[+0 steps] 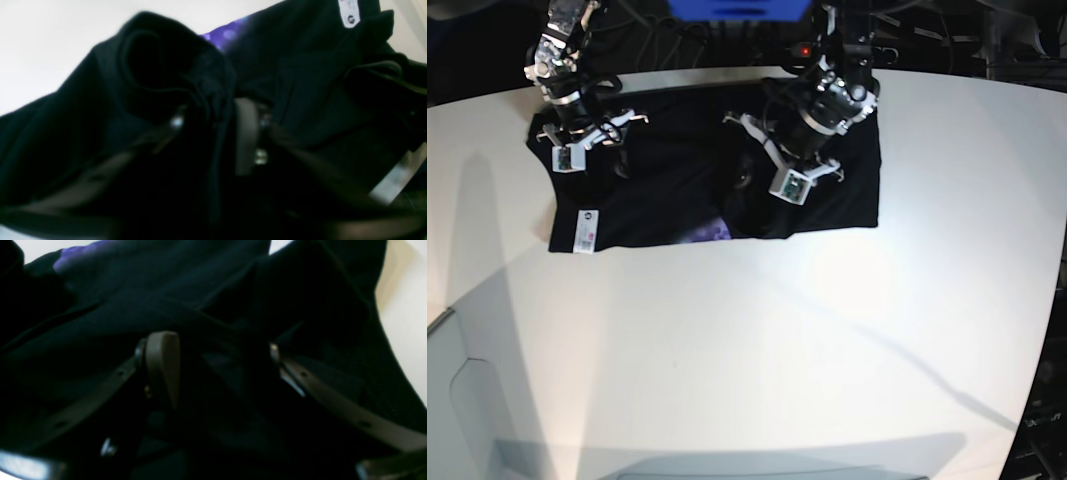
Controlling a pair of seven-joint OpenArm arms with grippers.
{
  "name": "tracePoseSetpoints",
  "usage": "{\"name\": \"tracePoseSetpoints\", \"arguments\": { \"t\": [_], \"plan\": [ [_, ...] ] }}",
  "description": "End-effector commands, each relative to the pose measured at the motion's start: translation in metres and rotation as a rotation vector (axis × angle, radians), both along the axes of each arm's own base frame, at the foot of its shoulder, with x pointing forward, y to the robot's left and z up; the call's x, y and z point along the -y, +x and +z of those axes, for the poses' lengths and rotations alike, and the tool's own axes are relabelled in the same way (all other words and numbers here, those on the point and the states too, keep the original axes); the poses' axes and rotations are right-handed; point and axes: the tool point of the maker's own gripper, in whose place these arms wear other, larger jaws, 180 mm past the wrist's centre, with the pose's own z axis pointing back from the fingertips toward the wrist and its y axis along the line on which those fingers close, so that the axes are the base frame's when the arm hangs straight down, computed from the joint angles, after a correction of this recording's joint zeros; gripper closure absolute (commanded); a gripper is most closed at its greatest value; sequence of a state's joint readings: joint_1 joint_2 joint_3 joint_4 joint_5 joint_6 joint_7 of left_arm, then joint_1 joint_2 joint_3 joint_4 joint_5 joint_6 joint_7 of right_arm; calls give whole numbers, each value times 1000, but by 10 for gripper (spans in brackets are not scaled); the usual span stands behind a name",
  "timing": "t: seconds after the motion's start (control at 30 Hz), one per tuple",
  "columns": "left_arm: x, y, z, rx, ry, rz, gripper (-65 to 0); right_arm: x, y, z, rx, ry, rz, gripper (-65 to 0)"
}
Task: Fold the T-shirt properly
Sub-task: 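Carry the left gripper's end inward toward the right gripper, then release and reposition the left gripper at the folded end's edge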
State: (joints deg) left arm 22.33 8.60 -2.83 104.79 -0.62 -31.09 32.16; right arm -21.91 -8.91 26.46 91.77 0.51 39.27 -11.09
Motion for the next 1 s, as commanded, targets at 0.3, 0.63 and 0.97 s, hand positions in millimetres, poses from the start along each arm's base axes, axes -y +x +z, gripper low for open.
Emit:
{"name": "tracePoseSetpoints", "arguments": {
  "t": [0.3,0.63,0.97],
  "plan": [
    [8,8,88,199,-249,2,-299,-3,-13,-16,-90,-27,36,-340],
    [-176,21,96,275,-125,401,-298,-3,-13,-15,-88,-27,36,-340],
    [-146,18,56,155,-129,322,-297,-3,-6,-13,-74,-27,36,-340]
  ]
}}
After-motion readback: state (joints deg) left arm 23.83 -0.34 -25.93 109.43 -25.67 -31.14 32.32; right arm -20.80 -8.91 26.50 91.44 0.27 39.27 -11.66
